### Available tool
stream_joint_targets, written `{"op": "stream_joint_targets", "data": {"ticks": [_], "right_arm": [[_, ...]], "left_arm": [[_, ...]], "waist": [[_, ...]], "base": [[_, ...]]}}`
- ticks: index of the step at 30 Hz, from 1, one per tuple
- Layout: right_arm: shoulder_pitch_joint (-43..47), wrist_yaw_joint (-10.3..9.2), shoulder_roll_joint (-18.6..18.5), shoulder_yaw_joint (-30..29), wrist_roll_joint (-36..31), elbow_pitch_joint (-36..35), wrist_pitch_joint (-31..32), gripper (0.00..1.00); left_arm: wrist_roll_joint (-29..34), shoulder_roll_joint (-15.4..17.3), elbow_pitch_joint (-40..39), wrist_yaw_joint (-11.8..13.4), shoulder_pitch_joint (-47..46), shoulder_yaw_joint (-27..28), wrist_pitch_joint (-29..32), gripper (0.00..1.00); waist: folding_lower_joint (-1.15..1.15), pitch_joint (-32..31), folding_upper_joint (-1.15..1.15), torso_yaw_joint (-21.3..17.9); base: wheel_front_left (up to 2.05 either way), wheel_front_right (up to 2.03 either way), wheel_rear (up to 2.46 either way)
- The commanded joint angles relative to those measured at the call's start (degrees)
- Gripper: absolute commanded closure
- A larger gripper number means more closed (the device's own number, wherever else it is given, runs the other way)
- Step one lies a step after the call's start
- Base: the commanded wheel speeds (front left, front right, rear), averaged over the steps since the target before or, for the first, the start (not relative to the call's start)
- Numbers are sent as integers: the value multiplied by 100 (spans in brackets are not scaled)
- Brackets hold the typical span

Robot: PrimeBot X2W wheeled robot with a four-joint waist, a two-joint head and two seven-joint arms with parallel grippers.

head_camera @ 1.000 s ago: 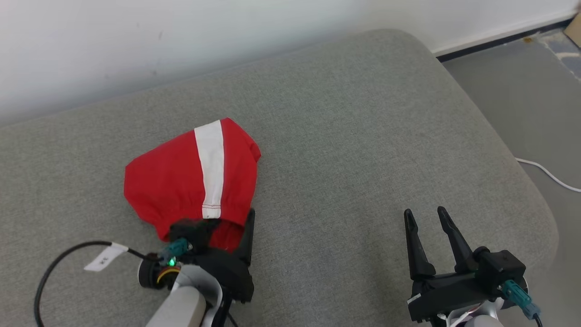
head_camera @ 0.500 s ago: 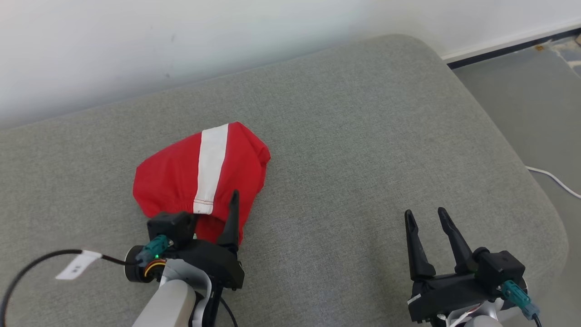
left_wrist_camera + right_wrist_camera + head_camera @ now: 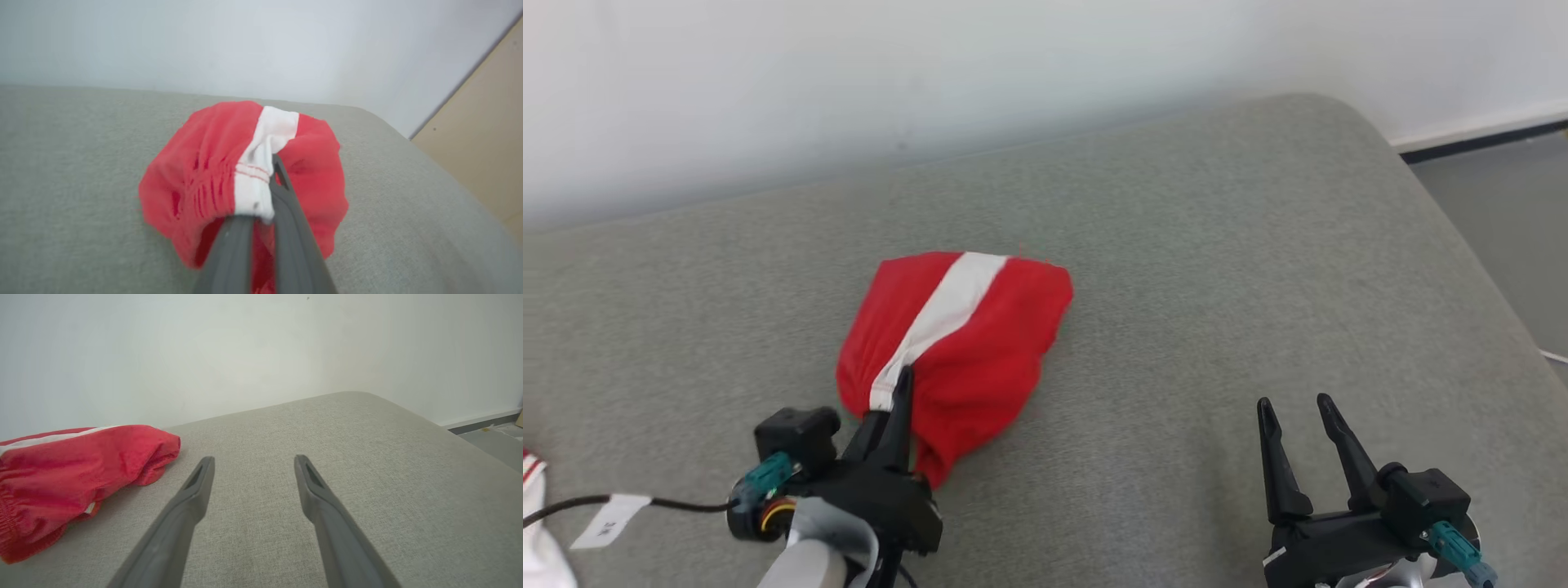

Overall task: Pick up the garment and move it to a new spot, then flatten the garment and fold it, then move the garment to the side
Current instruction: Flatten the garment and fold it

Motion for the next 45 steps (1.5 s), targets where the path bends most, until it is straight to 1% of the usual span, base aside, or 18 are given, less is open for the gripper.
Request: {"op": "stream_joint_targets", "data": {"ticks": [1, 3, 4, 5, 6, 10, 13, 16, 19, 21, 26, 27, 28, 35, 39, 41, 43, 45], "right_arm": [[75, 20, -3, 6, -28, -39, -5, 0], [94, 20, -6, 5, -31, -56, 25, 0], [103, 20, -7, 16, -26, -69, 39, 0], [121, 20, -5, 28, -30, -91, 51, 0], [145, 20, -6, 4, -29, -100, 65, 0], [261, 20, -7, 5, -13, -127, 121, 0], [275, 20, -6, -2, 5, -169, 135, 0], [294, 20, -6, -1, 5, -193, 154, 0], [288, 20, -5, 11, 8, -207, 178, 0], [286, 20, -6, 32, 17, -215, 194, 0], [298, 20, -6, 53, 23, -219, 198, 0], [301, 20, -6, 47, 27, -219, 206, 0], [311, 20, -7, 34, 30, -213, 210, 0], [364, 20, -5, -52, 66, -169, 222, 0], [389, 20, -5, -71, 67, -159, 210, 0], [405, 20, -6, -68, 62, -150, 217, 0], [414, 20, -6, -37, 36, -144, 247, 0], [356, 20, -4, 27, -49, -132, 312, 0]], "left_arm": [[-151, 84, -166, -39, 226, 44, 132, 100], [-339, 215, -484, -97, 466, 105, 407, 100], [-404, 310, -665, -81, 602, 139, 530, 100], [-510, 505, -1015, -44, 904, 150, 830, 100], [-574, 572, -1192, -14, 1054, 143, 986, 100], [-922, 898, -1876, -90, 1699, 66, 1696, 100], [-1148, 1079, -2300, -36, 2105, 81, 2065, 100], [-1069, 1306, -2530, 122, 2384, 133, 2188, 100], [-641, 1585, -2495, 386, 2461, 144, 2162, 100], [-498, 1637, -2425, 473, 2414, 172, 2061, 100], [-451, 1576, -2277, 520, 2296, 133, 2012, 100], [-408, 1573, -2237, 581, 2292, 146, 1990, 35], [-377, 1559, -2195, 634, 2299, 159, 1963, 0], [-640, 1384, -2238, 755, 2594, 340, 1751, 0], [-642, 1428, -2352, 855, 2754, 411, 1691, 0], [-696, 1381, -2467, 924, 2819, 506, 1577, 0], [-799, 1279, -2566, 1004, 2869, 631, 1432, 0], [-919, 1156, -2653, 1022, 2915, 689, 1380, 0]], "waist": [[0, -169, 0, 396], [0, -232, 0, 574], [0, -261, 0, 658], [0, -314, 0, 812], [0, -343, 0, 892], [0, -415, 0, 1133], [0, -428, 0, 1277], [0, -421, 0, 1387], [0, -410, 0, 1476], [0, -402, 0, 1510], [0, -384, 0, 1552], [0, -384, 0, 1561], [0, -393, 0, 1575], [0, -533, 0, 1798], [0, -595, 0, 1924], [0, -630, 0, 2004], [0, -656, 0, 2068], [0, -669, 0, 2118]], "base": [[0, 0, 0], [0, 0, 0], [0, 0, 0], [0, 0, 0], [0, 0, 0], [0, 0, 0], [0, 0, 0], [0, 0, 0], [0, 0, 0], [0, 0, 0], [0, 0, 0], [0, 0, 0], [0, 0, 0], [0, 0, 0], [0, 0, 0], [0, 0, 0], [0, 0, 0], [0, 0, 0]]}}
